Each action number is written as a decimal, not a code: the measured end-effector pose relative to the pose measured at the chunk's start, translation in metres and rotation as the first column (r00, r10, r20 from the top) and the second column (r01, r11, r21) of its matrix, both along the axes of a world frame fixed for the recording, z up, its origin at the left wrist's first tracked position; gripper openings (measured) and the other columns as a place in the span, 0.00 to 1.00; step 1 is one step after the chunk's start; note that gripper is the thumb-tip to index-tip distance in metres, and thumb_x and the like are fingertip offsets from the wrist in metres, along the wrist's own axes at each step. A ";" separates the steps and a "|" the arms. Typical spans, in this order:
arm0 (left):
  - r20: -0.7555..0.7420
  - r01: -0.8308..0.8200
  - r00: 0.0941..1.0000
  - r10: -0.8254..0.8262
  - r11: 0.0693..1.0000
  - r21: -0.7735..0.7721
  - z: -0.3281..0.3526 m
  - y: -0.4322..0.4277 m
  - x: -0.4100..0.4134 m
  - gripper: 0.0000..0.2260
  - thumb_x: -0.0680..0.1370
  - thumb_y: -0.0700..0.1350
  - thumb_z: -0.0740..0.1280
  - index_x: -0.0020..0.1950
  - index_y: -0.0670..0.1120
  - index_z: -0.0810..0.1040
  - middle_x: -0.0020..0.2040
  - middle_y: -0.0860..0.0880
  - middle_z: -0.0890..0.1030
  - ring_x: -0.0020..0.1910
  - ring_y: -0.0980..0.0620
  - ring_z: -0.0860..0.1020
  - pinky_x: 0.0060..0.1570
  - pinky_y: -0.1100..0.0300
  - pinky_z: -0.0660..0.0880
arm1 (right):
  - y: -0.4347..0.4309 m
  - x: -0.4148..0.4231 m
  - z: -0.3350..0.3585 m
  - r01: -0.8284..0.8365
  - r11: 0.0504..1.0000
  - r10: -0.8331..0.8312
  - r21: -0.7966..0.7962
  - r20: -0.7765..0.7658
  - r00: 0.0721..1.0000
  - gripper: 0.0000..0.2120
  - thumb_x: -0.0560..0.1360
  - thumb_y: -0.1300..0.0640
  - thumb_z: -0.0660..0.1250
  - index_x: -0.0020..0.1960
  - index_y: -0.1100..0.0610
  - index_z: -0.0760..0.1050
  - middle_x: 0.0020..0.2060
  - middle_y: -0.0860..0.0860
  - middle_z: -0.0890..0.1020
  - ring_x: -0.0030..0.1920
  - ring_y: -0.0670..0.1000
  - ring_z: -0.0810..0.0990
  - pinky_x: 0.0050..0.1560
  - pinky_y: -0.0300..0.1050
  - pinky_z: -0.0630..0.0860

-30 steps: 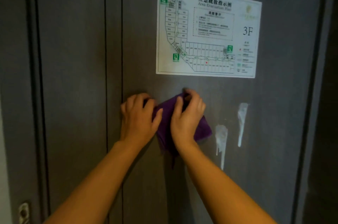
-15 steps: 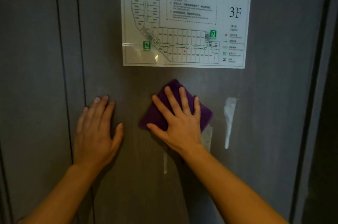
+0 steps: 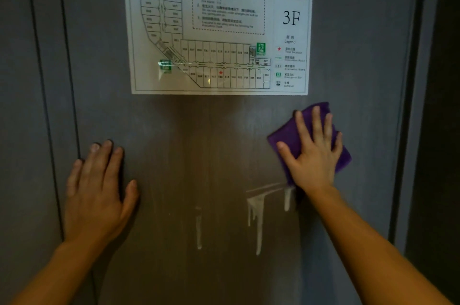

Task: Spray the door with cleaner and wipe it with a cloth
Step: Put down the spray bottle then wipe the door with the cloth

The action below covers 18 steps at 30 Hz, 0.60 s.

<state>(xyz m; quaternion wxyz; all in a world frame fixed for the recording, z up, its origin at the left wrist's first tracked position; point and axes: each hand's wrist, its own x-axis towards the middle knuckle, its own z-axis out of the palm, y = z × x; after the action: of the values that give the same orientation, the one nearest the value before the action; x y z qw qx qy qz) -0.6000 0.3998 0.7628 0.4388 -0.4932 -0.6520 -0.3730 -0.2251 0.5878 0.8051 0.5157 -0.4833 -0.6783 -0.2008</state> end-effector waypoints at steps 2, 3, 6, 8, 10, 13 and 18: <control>-0.002 -0.008 1.000 0.008 1.000 0.004 -0.003 0.000 0.001 0.33 0.78 0.56 0.55 0.79 0.39 0.63 0.80 0.38 0.62 0.80 0.40 0.57 0.79 0.44 0.48 | 0.005 0.010 -0.006 -0.002 0.999 -0.003 -0.035 -0.129 0.992 0.38 0.77 0.30 0.53 0.81 0.37 0.43 0.84 0.47 0.44 0.83 0.55 0.40 0.78 0.70 0.45; -0.001 -0.013 1.000 0.013 1.000 0.005 -0.005 0.001 0.002 0.33 0.78 0.56 0.55 0.79 0.39 0.62 0.80 0.38 0.62 0.81 0.40 0.57 0.79 0.43 0.49 | 0.007 0.014 -0.009 -0.004 0.999 -0.006 -0.050 -0.188 0.982 0.37 0.77 0.30 0.53 0.81 0.37 0.43 0.84 0.47 0.44 0.83 0.55 0.40 0.78 0.70 0.45; 0.008 -0.032 0.999 0.032 0.999 -0.004 -0.010 0.002 0.004 0.33 0.78 0.56 0.55 0.80 0.40 0.61 0.81 0.39 0.60 0.81 0.43 0.54 0.79 0.43 0.48 | 0.011 0.017 -0.020 -0.010 0.995 -0.026 -0.100 -0.351 0.936 0.36 0.78 0.30 0.51 0.81 0.37 0.42 0.84 0.47 0.44 0.83 0.55 0.40 0.77 0.72 0.45; 0.020 -0.044 0.999 0.044 0.999 -0.016 -0.011 0.002 0.005 0.34 0.78 0.56 0.55 0.80 0.40 0.59 0.81 0.38 0.59 0.82 0.44 0.53 0.79 0.43 0.47 | 0.011 0.013 -0.029 -0.010 0.993 -0.044 -0.120 -0.444 0.895 0.35 0.79 0.31 0.49 0.81 0.38 0.41 0.84 0.48 0.45 0.83 0.55 0.42 0.77 0.73 0.46; 0.022 -0.056 0.998 0.057 0.998 -0.029 -0.012 0.003 0.006 0.34 0.78 0.56 0.54 0.81 0.40 0.57 0.82 0.39 0.58 0.82 0.46 0.50 0.79 0.44 0.45 | 0.009 0.005 -0.037 -0.017 0.992 -0.051 -0.127 -0.516 0.855 0.34 0.81 0.32 0.48 0.82 0.40 0.41 0.84 0.49 0.47 0.83 0.55 0.43 0.77 0.73 0.48; 0.021 -0.066 0.998 0.067 0.997 -0.034 -0.012 0.003 0.008 0.35 0.78 0.56 0.55 0.81 0.40 0.55 0.82 0.39 0.56 0.82 0.51 0.43 0.80 0.47 0.41 | 0.001 -0.011 -0.052 -0.028 0.989 -0.061 -0.144 -0.578 0.814 0.32 0.82 0.35 0.47 0.82 0.43 0.42 0.84 0.50 0.48 0.83 0.56 0.44 0.78 0.70 0.49; -0.001 -0.094 0.996 0.094 0.994 -0.059 -0.014 0.002 0.009 0.36 0.79 0.56 0.56 0.82 0.41 0.51 0.83 0.40 0.52 0.81 0.52 0.38 0.79 0.50 0.35 | -0.019 -0.050 -0.084 -0.036 0.984 -0.072 -0.175 -0.572 0.817 0.31 0.83 0.39 0.48 0.82 0.45 0.43 0.84 0.50 0.48 0.83 0.56 0.45 0.78 0.68 0.50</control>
<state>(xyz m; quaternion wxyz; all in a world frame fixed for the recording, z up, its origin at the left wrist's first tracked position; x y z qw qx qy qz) -0.5908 0.4020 0.7488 0.4408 -0.4743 -0.6855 -0.3329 -0.2755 0.5692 0.7211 0.6496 -0.5716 -0.5012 0.0112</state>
